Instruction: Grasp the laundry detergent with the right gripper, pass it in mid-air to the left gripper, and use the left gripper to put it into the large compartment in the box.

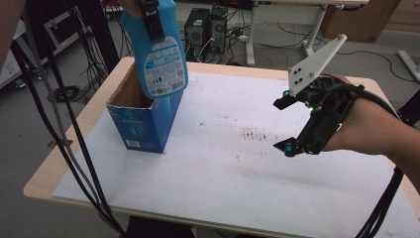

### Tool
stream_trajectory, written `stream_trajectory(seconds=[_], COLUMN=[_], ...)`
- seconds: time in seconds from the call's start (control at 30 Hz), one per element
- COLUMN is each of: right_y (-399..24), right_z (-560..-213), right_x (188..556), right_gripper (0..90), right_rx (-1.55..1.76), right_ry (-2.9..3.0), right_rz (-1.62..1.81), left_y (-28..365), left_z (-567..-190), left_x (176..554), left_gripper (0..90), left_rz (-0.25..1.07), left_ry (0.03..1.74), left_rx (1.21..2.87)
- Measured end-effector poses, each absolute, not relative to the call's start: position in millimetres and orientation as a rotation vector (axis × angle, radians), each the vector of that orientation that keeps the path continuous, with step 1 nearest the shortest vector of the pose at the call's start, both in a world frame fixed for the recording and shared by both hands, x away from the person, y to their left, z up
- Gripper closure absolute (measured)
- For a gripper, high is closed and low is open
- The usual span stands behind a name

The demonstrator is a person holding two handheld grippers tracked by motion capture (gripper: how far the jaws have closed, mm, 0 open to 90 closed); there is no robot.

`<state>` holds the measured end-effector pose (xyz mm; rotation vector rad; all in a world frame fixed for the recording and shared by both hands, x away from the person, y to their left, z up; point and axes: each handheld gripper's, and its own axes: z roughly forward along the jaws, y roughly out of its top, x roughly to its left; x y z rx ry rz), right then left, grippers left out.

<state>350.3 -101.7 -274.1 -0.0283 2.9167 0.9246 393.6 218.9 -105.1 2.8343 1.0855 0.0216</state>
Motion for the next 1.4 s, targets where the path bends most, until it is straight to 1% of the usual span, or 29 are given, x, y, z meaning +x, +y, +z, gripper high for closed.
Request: stream_trajectory(seconds=[0.13, 0.17, 0.23, 0.27, 0.3, 0.33, 0.37, 0.4, 0.43, 0.47, 0.5, 0.57, 0.63, 0.83, 1.0, 1.07, 1.2, 1.23, 1.27, 1.3, 1.33, 1.37, 1.4], right_y=[-103, -103, -105, -105, -105, -105, -105, -105, -105, -105, -105, -105, -105, -105, -106, -107, -106, -106, -106, -106, -106, -106, -106], right_z=[-275, -275, -275, -275, -276, -276, -277, -277, -277, -278, -278, -279, -279, -279, -280, -280, -284, -284, -284, -286, -286, -286, -287], right_x=[351, 351, 351, 351, 351, 351, 352, 352, 352, 352, 352, 352, 351, 352, 353, 354, 355, 355, 355, 355, 355, 355, 356], right_gripper=[0.6, 0.6, 0.6, 0.6, 0.6, 0.6, 0.6, 0.6, 0.6, 0.6, 0.6, 0.6, 0.6, 0.6, 0.7, 0.7, 0.7, 0.7, 0.7, 0.7, 0.7, 0.7, 0.7], right_rx=[-0.023, -0.023, -0.010, -0.010, -0.010, -0.009, -0.007, -0.006, 0.001, 0.000, 0.002, 0.002, 0.002, 0.008, 0.025, 0.031, 0.041, 0.049, 0.049, 0.042, 0.044, 0.044, 0.045], right_ry=[2.927, 2.927, 2.926, 2.926, 2.926, 2.924, 2.919, 2.920, 2.923, 2.921, 2.922, 2.923, 2.926, 2.924, 2.923, 2.923, 2.922, 2.926, 2.926, 2.927, 2.929, 2.929, 2.933], right_rz=[0.898, 0.898, 0.895, 0.895, 0.884, 0.884, 0.880, 0.881, 0.878, 0.878, 0.876, 0.876, 0.872, 0.873, 0.876, 0.879, 0.889, 0.882, 0.882, 0.884, 0.877, 0.877, 0.879], left_y=[233, 233, 241, 241, 243, 249, 249, 253, 253, 257, 259, 261, 264, 267, 269, 267, 264, 264, 263, 260, 259, 259, 257], left_z=[-105, -105, -108, -108, -110, -113, -113, -116, -116, -120, -122, -123, -132, -149, -174, -185, -208, -208, -215, -224, -229, -229, -234], left_x=[400, 400, 404, 404, 406, 409, 409, 411, 411, 413, 414, 415, 419, 425, 431, 432, 434, 434, 435, 436, 435, 435, 435], left_gripper=[39.7, 39.7, 39.7, 39.7, 39.6, 39.7, 39.7, 39.7, 39.6, 39.7, 39.6, 39.7, 39.7, 39.6, 39.6, 39.6, 39.7, 39.7, 39.7, 39.7, 39.6, 39.7, 39.7], left_rz=[0.064, 0.064, 0.070, 0.070, 0.066, 0.041, 0.041, 0.027, 0.027, 0.035, 0.040, 0.045, 0.068, 0.071, 0.046, 0.052, 0.038, 0.038, 0.033, 0.045, 0.058, 0.058, 0.067], left_ry=[1.266, 1.266, 1.397, 1.397, 1.451, 1.598, 1.598, 1.691, 1.691, 1.780, 1.820, 1.847, 1.918, 1.921, 1.848, 1.732, 1.610, 1.610, 1.564, 1.466, 1.403, 1.403, 1.352], left_rx=[2.798, 2.798, 2.776, 2.776, 2.755, 2.674, 2.674, 2.615, 2.615, 2.550, 2.517, 2.502, 2.474, 2.491, 2.535, 2.625, 2.706, 2.706, 2.739, 2.801, 2.834, 2.834, 2.864])
